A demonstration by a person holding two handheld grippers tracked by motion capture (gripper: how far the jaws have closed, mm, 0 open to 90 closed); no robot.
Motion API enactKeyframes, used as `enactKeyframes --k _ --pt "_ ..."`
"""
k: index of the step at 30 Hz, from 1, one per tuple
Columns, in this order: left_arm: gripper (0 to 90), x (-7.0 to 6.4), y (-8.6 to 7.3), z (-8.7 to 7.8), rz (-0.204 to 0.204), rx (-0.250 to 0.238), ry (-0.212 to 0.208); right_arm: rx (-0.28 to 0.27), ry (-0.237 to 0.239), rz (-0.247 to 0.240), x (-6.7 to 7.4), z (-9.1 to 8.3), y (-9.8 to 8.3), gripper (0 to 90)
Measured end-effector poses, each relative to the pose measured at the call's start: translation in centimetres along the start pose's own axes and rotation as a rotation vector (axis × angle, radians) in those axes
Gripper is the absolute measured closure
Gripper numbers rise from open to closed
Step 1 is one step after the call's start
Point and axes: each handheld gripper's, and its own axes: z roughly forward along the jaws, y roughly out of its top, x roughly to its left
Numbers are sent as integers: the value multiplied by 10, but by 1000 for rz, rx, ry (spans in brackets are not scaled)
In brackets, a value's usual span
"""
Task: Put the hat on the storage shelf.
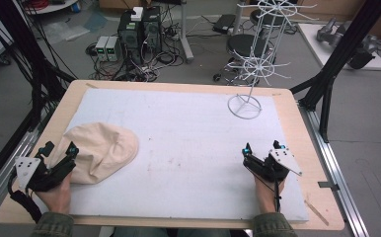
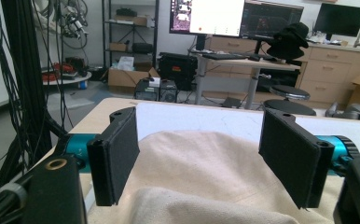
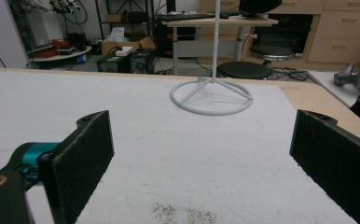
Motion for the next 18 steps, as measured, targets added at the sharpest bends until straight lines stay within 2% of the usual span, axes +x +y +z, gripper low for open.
enactKeyframes --k 13,18 --pt "283 1 -1 0 -3 3 0 2 -4 8 0 0 0 50" --pt "282 2 -1 0 -17 7 12 1 -4 7 0 0 0 50"
